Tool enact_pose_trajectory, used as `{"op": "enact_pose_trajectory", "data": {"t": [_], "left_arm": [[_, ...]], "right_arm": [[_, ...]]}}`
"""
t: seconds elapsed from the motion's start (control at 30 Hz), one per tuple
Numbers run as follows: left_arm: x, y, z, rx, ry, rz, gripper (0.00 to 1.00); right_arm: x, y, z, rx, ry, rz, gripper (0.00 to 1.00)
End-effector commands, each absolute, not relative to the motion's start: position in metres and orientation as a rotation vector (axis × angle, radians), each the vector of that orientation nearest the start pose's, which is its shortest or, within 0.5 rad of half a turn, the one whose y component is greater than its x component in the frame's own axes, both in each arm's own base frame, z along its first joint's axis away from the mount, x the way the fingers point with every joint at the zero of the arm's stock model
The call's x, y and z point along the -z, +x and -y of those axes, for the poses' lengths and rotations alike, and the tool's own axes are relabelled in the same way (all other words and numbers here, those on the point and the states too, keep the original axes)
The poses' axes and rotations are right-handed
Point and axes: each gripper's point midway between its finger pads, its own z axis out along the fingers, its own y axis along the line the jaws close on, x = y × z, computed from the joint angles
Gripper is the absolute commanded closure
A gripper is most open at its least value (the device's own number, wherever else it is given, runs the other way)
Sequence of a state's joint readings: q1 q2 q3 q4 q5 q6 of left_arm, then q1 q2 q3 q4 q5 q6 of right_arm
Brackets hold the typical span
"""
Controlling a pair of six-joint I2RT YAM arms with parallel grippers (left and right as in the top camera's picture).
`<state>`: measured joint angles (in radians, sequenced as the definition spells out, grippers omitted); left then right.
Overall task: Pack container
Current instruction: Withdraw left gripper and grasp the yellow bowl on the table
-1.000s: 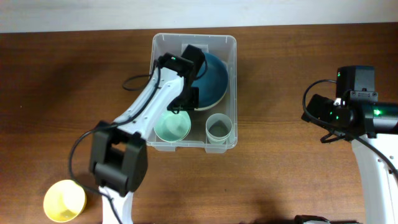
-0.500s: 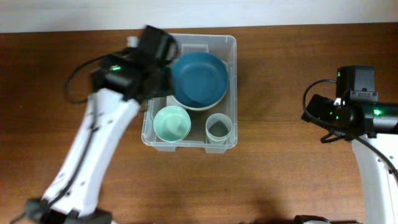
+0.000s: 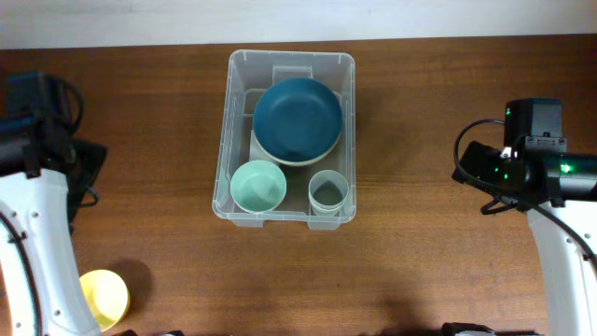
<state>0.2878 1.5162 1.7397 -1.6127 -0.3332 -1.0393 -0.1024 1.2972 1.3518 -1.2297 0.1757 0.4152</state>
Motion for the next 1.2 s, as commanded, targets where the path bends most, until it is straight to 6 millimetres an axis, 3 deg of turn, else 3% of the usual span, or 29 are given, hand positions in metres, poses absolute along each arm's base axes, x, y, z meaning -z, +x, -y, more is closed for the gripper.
{"op": "enact_pose_trajectory", "data": {"t": [0.0,0.3,0.6,0.8,0.9,1.17], "left_arm": [[-0.224,0.231,-0.143,-0.391,-1.944,-2.172,0.01],[-0.119,0.197,-0.147,-0.462,-2.12,-2.231,0.01],[-0.055,0.165,-0.157,-0.477,-2.231,-2.172,0.02],[-0.029,0.192,-0.161,-0.283,-1.935,-2.367,0.1],[-0.026,0.194,-0.159,-0.264,-1.927,-2.383,0.11],[-0.02,0.195,-0.16,-0.267,-1.931,-2.39,0.44]], "right_arm": [[-0.216,0.279,0.062,0.17,0.75,-2.618,0.04],[-0.216,0.279,0.062,0.17,0.75,-2.618,0.04],[-0.216,0.279,0.062,0.17,0.75,-2.619,0.03],[-0.216,0.279,0.062,0.17,0.75,-2.618,0.03],[-0.216,0.279,0.062,0.17,0.75,-2.618,0.03],[-0.216,0.279,0.062,0.171,0.75,-2.618,0.03]]}}
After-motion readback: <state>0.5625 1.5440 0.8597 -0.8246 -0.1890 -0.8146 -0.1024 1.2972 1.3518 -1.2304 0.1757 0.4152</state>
